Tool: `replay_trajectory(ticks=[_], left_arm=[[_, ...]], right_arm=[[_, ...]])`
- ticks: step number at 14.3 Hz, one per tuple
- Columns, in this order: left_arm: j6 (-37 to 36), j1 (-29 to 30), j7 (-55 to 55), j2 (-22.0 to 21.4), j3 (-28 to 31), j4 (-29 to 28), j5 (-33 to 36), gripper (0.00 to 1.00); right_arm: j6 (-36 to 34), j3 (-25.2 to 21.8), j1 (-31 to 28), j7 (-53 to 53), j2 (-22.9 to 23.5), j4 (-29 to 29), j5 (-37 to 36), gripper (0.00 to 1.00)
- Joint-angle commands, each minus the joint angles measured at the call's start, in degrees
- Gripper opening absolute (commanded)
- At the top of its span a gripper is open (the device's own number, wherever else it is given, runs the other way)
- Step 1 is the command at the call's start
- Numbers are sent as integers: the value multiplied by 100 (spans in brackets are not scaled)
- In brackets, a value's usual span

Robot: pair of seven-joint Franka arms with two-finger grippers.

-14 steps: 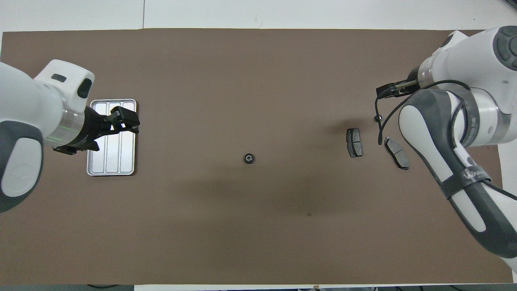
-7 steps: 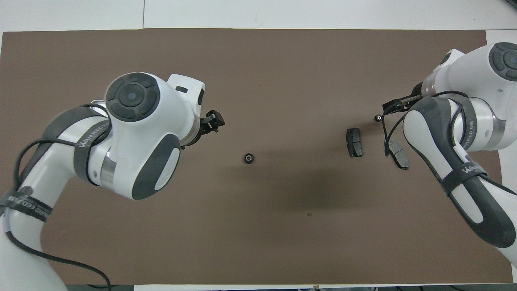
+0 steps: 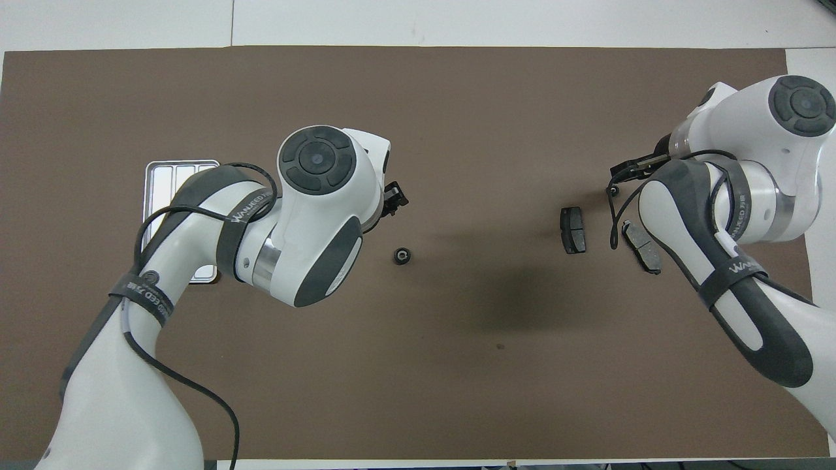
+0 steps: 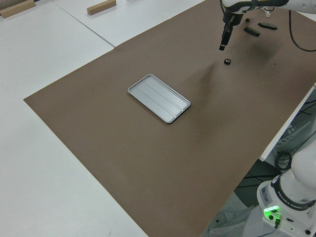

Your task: Pick bearing gear from pile to tray

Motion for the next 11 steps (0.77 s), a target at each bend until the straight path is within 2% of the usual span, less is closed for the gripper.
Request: replay_trajectory(ticks=[1,3,10,11], left_arm=[[424,-80,-60,61,82,-54,107,100],[699,-220,-86,8,82,-423,98,100],[769,-440,-77,8,73,-696,98,100],[831,-440,-51,-1,73,-758,98,97]], right_arm=[[175,21,-16,67,151,-31,67,94],[254,30,2,111,248,-31,67,93],[316,30,169,217,380,-40,67,92],[316,30,169,199,398,-74,67,92]])
